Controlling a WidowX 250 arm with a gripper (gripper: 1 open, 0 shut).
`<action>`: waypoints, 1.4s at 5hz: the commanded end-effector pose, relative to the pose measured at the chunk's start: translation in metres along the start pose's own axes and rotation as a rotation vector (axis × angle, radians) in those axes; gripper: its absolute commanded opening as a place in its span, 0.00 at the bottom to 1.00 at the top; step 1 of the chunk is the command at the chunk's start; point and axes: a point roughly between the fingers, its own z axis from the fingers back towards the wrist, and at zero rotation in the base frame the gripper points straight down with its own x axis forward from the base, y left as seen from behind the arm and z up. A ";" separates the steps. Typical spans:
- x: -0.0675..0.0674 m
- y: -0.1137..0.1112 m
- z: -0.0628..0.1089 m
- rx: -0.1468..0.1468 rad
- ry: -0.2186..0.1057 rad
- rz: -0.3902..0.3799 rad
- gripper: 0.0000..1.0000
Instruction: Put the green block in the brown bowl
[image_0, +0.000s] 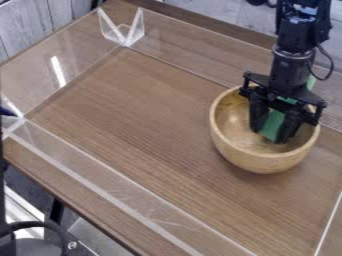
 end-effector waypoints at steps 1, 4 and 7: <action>0.010 0.000 0.015 -0.008 -0.059 -0.015 0.00; 0.013 0.003 0.012 -0.017 -0.060 -0.025 0.00; 0.008 0.007 0.020 -0.022 -0.053 -0.001 1.00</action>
